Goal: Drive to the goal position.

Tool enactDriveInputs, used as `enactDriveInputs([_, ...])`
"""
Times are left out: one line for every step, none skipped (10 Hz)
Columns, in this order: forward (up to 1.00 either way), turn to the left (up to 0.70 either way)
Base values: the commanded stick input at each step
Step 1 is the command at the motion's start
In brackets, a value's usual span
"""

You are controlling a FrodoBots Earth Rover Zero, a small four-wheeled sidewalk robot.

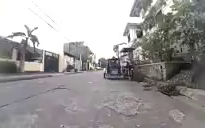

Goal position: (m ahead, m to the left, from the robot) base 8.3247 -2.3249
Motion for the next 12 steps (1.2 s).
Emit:
enactDriveInputs([1.0,0.0])
enactDriveInputs([1.0,0.0])
enactDriveInputs([1.0,0.0])
enactDriveInputs([1.0,0.0])
enactDriveInputs([1.0,0.0])
enactDriveInputs([1.0,0.0])
enactDriveInputs([1.0,0.0])
enactDriveInputs([1.0,0.0])
enactDriveInputs([1.0,0.0])
enactDriveInputs([1.0,0.0])
enactDriveInputs([1.0,0.0])
enactDriveInputs([1.0,0.01])
